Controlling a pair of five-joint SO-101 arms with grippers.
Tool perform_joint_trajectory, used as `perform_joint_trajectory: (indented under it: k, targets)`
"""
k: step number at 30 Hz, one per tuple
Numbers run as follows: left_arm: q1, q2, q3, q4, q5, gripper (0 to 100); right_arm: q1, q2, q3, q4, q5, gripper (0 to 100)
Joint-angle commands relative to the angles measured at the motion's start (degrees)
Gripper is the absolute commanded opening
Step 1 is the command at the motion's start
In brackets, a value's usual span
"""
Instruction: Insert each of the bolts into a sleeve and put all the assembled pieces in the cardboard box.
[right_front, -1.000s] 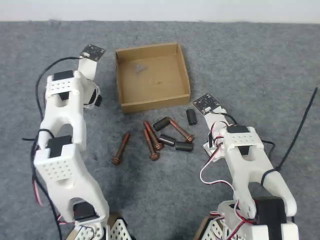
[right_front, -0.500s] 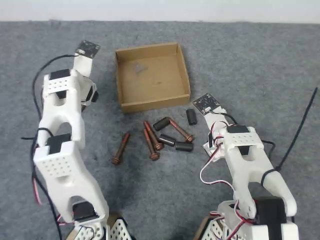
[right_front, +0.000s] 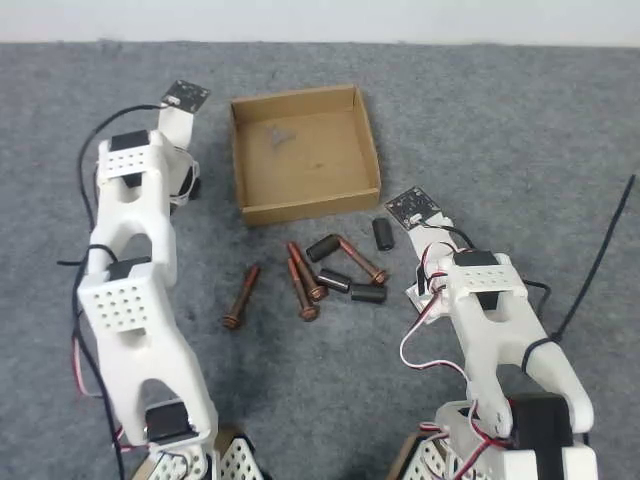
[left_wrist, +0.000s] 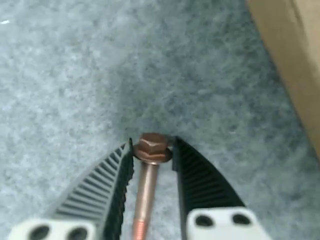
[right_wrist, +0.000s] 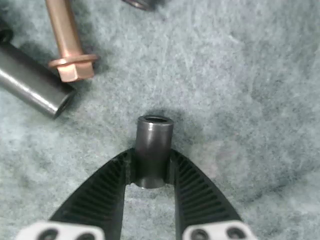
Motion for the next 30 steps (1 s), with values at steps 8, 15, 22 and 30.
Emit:
perform_joint_trajectory:
  k: [8, 15, 22, 30]
  targets:
    - [1.3, 1.5, -10.8, 13.5, 1.2, 1, 0.9, -0.2, -2.1, -0.6, 1.1, 0.7]
    - [2.2, 2.0, -18.9, 22.1, 13.7, 1, 0.9, -0.2, -2.1, -0.5, 1.1, 0.7]
    - [2.5, 2.0, -20.1, 22.3, 17.4, 1, 0.9, -0.2, -2.1, -0.5, 1.1, 0.7]
    - [2.5, 2.1, -20.0, 22.0, 44.0, 1, 0.9, -0.2, -2.1, -0.5, 1.1, 0.7]
